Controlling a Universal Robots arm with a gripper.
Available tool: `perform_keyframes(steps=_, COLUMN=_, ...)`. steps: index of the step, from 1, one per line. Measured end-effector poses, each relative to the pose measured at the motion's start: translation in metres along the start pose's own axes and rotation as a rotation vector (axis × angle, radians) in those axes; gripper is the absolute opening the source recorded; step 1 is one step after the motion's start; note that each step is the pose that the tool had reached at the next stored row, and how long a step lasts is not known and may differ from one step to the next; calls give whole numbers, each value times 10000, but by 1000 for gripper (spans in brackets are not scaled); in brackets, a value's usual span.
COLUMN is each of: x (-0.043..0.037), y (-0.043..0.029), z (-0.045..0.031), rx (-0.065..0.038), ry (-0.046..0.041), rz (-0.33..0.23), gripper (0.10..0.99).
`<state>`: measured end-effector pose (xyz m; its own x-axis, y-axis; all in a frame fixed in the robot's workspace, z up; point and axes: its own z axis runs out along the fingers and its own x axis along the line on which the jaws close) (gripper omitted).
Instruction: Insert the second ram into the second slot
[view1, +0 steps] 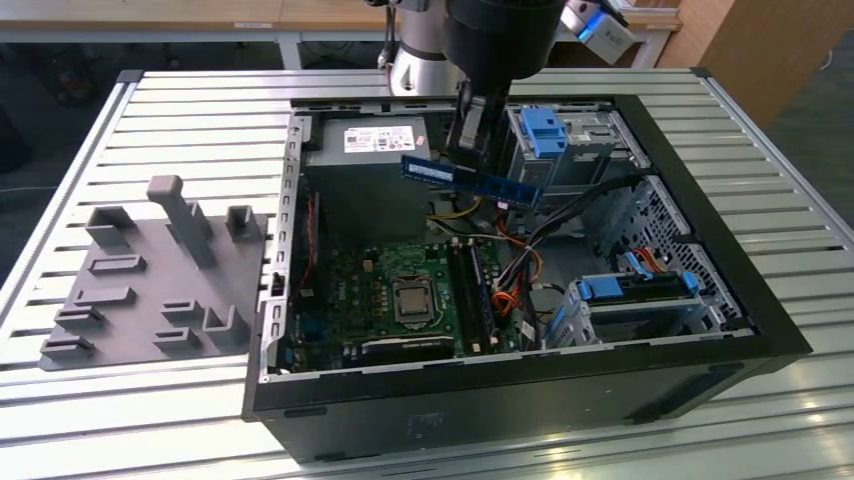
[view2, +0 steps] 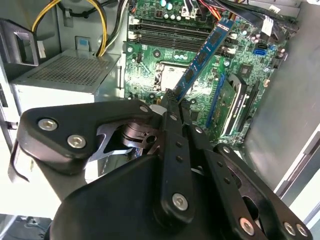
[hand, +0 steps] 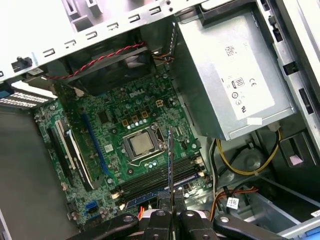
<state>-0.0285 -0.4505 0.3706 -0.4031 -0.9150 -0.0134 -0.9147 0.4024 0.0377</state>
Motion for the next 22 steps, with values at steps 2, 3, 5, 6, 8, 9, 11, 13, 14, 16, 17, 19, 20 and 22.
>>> perform_keyframes(steps=2, x=0, y=0, z=0, rx=2, ry=-4, rz=140, gripper=137)
perform_keyframes(steps=3, x=0, y=0, z=0, rx=3, ry=-7, rz=211, gripper=137)
perform_keyframes(steps=5, x=0, y=0, z=0, rx=5, ry=-13, rz=354, gripper=137)
perform_keyframes(steps=6, x=0, y=0, z=0, rx=6, ry=-15, rz=427, gripper=137)
perform_keyframes(steps=8, x=0, y=0, z=0, rx=8, ry=-22, rz=583, gripper=137)
perform_keyframes(steps=9, x=0, y=0, z=0, rx=10, ry=-24, rz=665, gripper=137)
perform_keyframes(steps=11, x=0, y=0, z=0, rx=13, ry=-28, rz=832, gripper=137)
perform_keyframes(steps=13, x=0, y=0, z=1, rx=16, ry=-35, rz=1031, gripper=137)
perform_keyframes(steps=14, x=0, y=0, z=1, rx=17, ry=-38, rz=1136, gripper=137)
perform_keyframes(steps=16, x=0, y=0, z=2, rx=21, ry=-44, rz=1321, gripper=137)
perform_keyframes(steps=17, x=0, y=0, z=2, rx=22, ry=-47, rz=1411, gripper=137)
perform_keyframes(steps=19, x=0, y=0, z=3, rx=24, ry=-53, rz=1586, gripper=137)
perform_keyframes(steps=20, x=0, y=0, z=3, rx=25, ry=-57, rz=1676, gripper=137)
perform_keyframes(steps=22, x=0, y=0, z=3, rx=28, ry=-64, rz=1863, gripper=137)
